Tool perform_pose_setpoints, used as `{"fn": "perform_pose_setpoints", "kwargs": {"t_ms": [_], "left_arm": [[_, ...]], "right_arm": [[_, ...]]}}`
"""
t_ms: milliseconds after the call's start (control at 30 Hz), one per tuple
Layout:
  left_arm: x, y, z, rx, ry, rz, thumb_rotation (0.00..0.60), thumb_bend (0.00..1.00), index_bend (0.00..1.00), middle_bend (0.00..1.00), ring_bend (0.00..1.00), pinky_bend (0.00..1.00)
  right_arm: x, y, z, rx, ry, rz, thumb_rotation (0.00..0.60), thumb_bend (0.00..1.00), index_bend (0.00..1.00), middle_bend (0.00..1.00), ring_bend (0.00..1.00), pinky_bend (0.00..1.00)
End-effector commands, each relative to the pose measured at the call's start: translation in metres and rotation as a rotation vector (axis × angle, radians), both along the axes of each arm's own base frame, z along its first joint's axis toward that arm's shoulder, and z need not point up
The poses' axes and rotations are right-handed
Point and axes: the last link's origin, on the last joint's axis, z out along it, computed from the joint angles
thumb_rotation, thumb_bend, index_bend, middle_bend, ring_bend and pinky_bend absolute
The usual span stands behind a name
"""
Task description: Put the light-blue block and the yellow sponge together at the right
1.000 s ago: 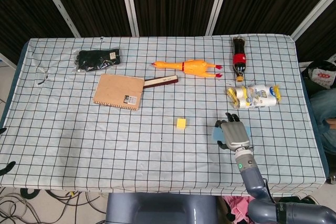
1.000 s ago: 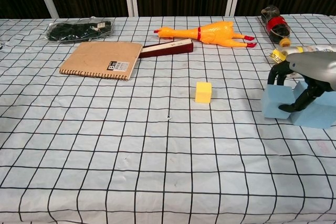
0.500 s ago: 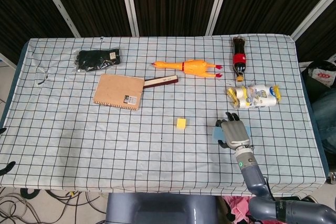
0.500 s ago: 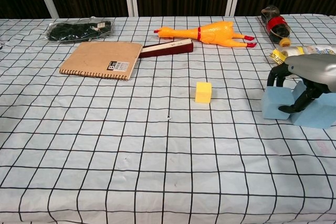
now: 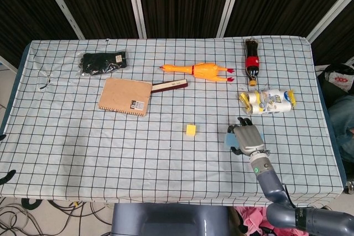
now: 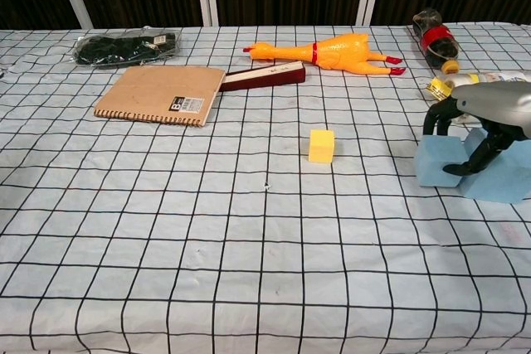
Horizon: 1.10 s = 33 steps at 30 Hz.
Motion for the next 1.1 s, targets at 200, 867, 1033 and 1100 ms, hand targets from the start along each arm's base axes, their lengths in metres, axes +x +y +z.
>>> {"fn": "perform_pose_setpoints", "kwargs": {"t_ms": [200, 867, 1033, 1100], "left_arm": [[-0.0001, 0.0001, -0.0001, 0.001, 0.002, 0.002, 0.600, 0.03, 0.17, 0.05, 0.00, 0.00], [-0.0003, 0.0003, -0.0002, 0.002, 0.003, 0.004, 0.600, 0.03, 0.17, 0.05, 0.00, 0.00], [-0.0004, 0.0005, -0.0002, 0.003, 0.004, 0.005, 0.600, 0.03, 0.17, 0.05, 0.00, 0.00], [-0.0004, 0.0002, -0.0001, 0.003, 0.004, 0.005, 0.600, 0.03, 0.17, 0.05, 0.00, 0.00]], "right_arm": [[-0.0038, -0.0024, 0.0008, 0.003, -0.005, -0.007, 0.600, 0.31, 0.47, 0.35, 0.08, 0.09], [-0.0078, 0.0012, -0.0006, 0.013, 0.021, -0.025, 0.600, 0.31, 0.39, 0.24, 0.07, 0.09], [-0.0088, 0.0014, -0.0013, 0.011, 0.030, -0.032, 0.600, 0.31, 0.38, 0.22, 0.06, 0.09], [-0.0088, 0.0009, -0.0012, 0.009, 0.029, -0.033, 0.600, 0.31, 0.38, 0.22, 0.06, 0.09]]}}
